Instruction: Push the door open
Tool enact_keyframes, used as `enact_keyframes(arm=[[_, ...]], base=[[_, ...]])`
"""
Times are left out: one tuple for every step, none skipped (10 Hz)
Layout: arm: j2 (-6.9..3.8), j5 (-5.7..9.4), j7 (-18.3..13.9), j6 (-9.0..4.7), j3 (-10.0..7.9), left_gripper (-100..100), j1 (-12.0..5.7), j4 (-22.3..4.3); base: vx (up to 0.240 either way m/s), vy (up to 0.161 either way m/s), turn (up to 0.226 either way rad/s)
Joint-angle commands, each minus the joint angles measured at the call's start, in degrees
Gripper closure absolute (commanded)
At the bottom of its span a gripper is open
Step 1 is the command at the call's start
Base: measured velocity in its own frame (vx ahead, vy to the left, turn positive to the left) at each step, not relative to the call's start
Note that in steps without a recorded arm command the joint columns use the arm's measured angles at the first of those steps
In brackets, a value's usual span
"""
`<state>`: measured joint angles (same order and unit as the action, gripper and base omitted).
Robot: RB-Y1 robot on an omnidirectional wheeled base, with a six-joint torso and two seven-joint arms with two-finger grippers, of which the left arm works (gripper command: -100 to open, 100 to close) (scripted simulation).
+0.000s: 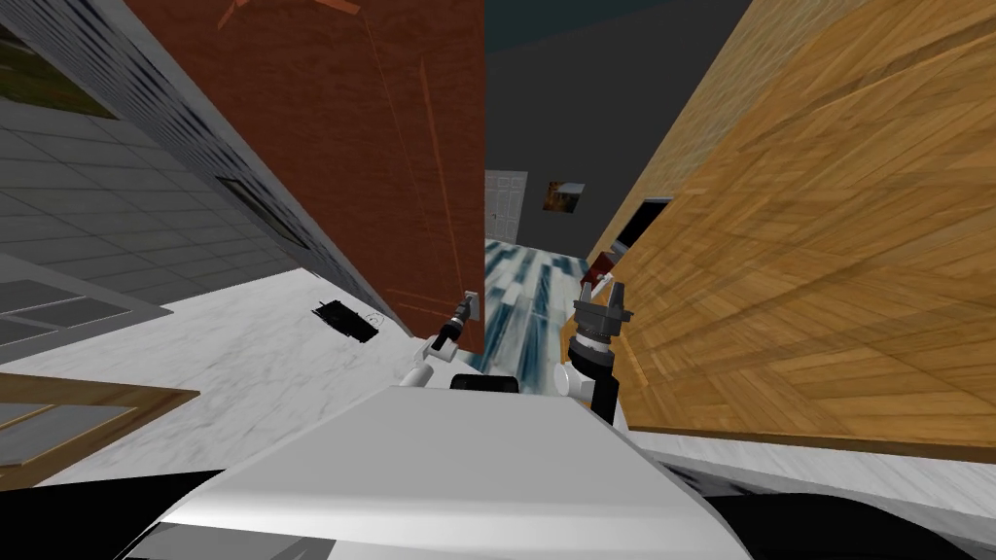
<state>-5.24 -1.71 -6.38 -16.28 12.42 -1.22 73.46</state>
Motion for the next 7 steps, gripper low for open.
enact_keyframes(arm=[[-0.52,0.24,0.2,-0.45,-1.68,100,-0.76,-0.7],[-0.46,0.3,0.3,-0.48,-2.24,100,-0.94,-1.0],[-0.4,0.35,0.4,-0.5,-2.79,100,-1.12,-1.2],[-0.32,0.4,0.6,-0.52,-3.36,100,-1.31,-1.5],[-0.24,0.46,0.7,-0.54,-3.92,100,-1.5,-1.7],[-0.17,0.51,0.9,-0.56,-4.49,100,-1.68,-2.0],[-0.08,0.56,1.0,-0.58,-5.06,100,-1.87,-2.2]], base=[[0.098,-0.071,0.028],[0.087,-0.092,0.031],[0.081,-0.102,0.067],[0.085,-0.093,0.059],[0.084,-0.072,0.049],[0.088,-0.077,0.036],[0.097,-0.089,0.042]])
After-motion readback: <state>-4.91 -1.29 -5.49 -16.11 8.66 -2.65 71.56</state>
